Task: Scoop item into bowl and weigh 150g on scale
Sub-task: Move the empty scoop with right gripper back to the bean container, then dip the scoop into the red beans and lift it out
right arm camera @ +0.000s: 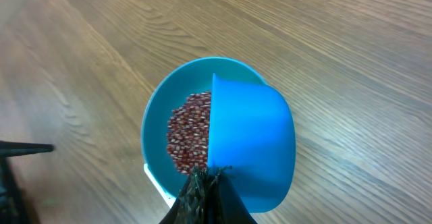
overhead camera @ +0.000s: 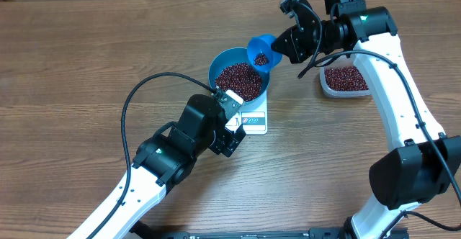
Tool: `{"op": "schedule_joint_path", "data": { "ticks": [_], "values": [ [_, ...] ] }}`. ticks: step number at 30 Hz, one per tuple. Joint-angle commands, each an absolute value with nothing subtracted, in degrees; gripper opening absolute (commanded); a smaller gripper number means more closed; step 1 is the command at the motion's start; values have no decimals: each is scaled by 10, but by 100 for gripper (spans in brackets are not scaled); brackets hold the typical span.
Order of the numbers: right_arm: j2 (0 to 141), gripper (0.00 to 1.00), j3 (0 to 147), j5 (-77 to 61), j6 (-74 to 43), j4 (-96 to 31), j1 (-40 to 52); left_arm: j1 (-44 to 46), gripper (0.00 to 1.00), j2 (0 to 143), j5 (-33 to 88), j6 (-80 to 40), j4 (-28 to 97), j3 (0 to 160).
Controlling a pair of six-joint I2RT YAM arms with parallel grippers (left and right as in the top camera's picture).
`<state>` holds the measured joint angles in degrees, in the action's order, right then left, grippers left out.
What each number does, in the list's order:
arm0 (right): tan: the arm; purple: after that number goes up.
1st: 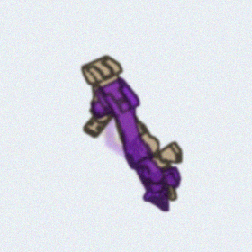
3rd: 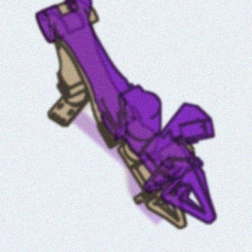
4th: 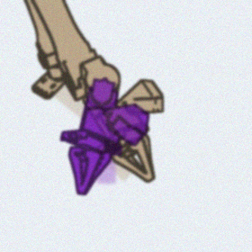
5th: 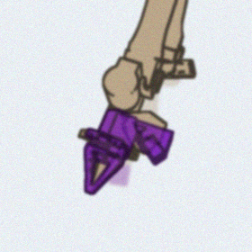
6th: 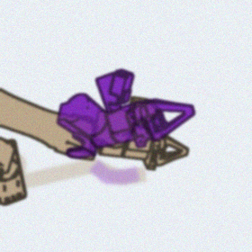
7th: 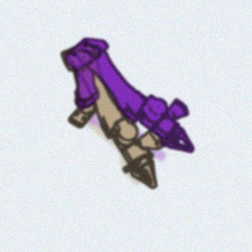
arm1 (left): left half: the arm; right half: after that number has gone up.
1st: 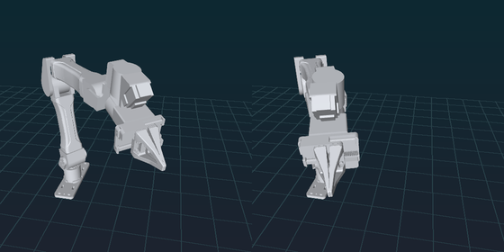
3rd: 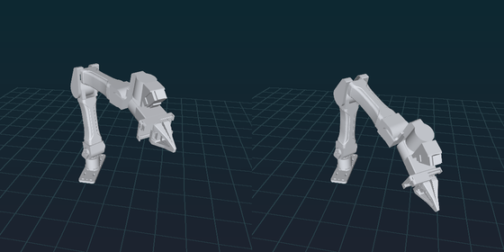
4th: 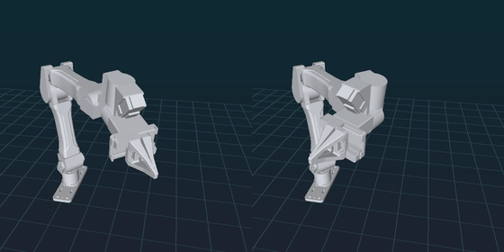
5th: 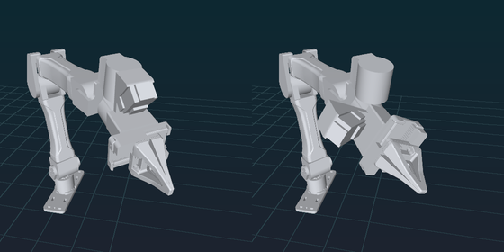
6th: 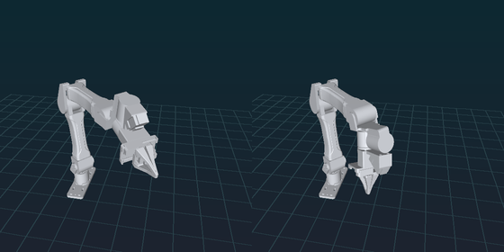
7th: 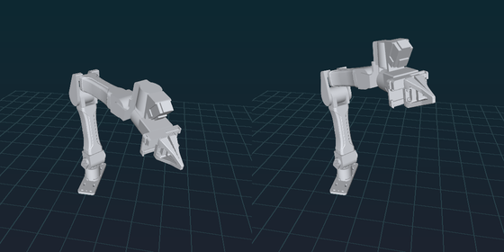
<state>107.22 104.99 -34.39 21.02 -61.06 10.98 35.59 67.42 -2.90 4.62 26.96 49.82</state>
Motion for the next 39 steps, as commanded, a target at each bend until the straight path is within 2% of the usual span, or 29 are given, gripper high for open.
{"op": "schedule_joint_path", "data": {
  "ticks": [1, 6, 17, 24, 29, 34, 39],
  "values": [
    [1049, 4, 1063, -381, 208, -612, 113, 356, 99, 678, -36, 47, 268, 495],
    [1043, 4, 1063, -368, 208, -612, 91, 356, 100, 678, -36, 47, 269, 495],
    [1016, 4, 1063, -249, 211, -635, -1, 356, 100, 678, -36, 47, 267, 495],
    [1016, 4, 1063, -244, 212, -666, -90, 356, 100, 678, -33, 47, 270, 495],
    [1016, 4, 1063, -230, 214, -692, -122, 356, 100, 678, -52, 47, 269, 495],
    [1016, 4, 1063, -135, 205, -702, -119, 356, 99, 678, -65, 47, 270, 495],
    [1016, 4, 1063, 22, 150, -703, -95, 356, 100, 678, -65, 47, 270, 495]
  ]
}}
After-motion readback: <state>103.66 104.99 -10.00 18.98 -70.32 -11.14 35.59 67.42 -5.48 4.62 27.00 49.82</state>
